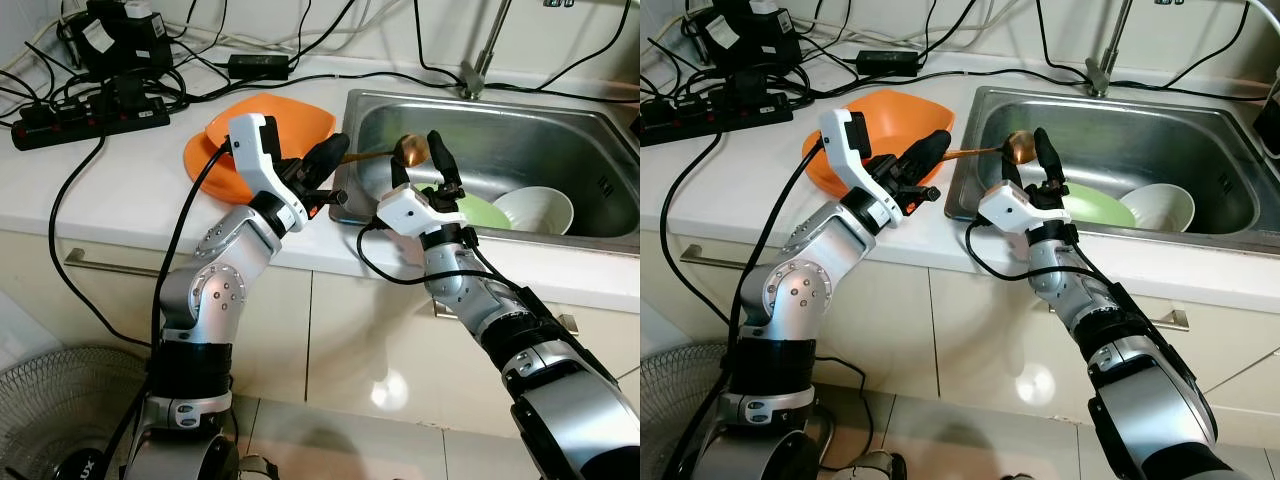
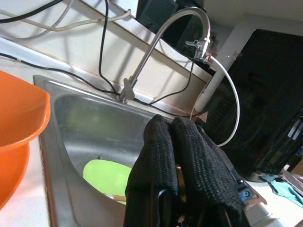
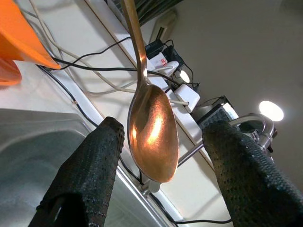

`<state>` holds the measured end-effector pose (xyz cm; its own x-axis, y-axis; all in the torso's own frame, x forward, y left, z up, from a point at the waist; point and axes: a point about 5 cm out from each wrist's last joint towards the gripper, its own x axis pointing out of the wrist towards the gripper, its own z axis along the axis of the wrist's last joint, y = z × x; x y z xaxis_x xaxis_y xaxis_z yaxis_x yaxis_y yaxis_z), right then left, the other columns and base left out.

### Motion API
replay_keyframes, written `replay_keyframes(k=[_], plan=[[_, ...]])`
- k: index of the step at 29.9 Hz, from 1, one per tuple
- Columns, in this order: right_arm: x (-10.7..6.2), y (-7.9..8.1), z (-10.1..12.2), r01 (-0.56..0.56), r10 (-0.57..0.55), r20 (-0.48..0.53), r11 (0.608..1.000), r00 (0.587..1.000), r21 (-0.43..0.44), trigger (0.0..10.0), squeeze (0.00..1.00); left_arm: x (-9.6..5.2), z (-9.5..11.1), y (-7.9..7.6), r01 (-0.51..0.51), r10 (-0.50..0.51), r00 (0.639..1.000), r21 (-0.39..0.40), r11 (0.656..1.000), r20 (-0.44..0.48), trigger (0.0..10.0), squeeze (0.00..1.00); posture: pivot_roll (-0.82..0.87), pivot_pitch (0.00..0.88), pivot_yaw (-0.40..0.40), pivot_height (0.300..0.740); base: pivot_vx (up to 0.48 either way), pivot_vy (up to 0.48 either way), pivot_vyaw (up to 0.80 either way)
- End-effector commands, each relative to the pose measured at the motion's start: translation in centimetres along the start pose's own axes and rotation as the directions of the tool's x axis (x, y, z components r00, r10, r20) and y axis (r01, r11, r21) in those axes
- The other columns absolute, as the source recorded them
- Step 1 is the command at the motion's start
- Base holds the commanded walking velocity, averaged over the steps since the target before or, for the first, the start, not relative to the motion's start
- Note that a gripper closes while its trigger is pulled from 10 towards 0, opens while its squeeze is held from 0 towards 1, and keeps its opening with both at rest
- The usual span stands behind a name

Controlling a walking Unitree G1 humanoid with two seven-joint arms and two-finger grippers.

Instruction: Kitchen organization

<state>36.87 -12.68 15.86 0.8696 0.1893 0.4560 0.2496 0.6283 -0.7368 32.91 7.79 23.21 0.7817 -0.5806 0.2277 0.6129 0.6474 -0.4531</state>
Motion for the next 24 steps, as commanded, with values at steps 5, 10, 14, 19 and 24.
replay_keyframes(k=[5,10,14,19,24], plan=[[0.4,-0.4,0.1,0.017,-0.017,0.01,1.0,1.0,-0.024,10.0,0.0,-1.0,0.0,0.1,-0.029,0.029,0.999,-0.004,1.0,-0.015,10.0,0.0,0.17,0.057,0.023,0.74,0.0,0.0,0.0],[0.4,-0.4,0.0,0.015,-0.015,0.003,0.999,1.0,-0.03,10.0,0.0,-1.4,0.3,0.1,-0.039,0.038,0.999,-0.004,0.999,-0.019,10.0,0.0,0.18,0.059,0.023,0.74,0.0,0.0,0.0],[0.5,-0.4,0.0,0.018,-0.018,0.007,0.999,1.0,-0.032,10.0,0.0,-1.6,0.4,0.1,-0.047,0.047,0.999,-0.004,0.999,-0.021,10.0,0.0,0.18,0.054,0.023,0.74,0.0,0.0,0.0],[0.6,-0.3,0.2,0.012,-0.012,0.015,0.999,1.0,-0.032,3.3,0.0,-1.6,0.4,0.1,-0.05,0.05,0.999,-0.007,0.999,-0.022,10.0,0.0,0.17,0.048,0.025,0.74,0.0,0.0,0.0],[0.5,-0.2,0.3,0.012,-0.012,0.019,0.999,1.0,-0.031,0.0,0.0,-1.7,0.3,0.2,-0.053,0.053,0.998,-0.009,0.999,-0.028,10.0,0.0,0.18,0.043,0.028,0.74,0.0,0.0,0.0]])
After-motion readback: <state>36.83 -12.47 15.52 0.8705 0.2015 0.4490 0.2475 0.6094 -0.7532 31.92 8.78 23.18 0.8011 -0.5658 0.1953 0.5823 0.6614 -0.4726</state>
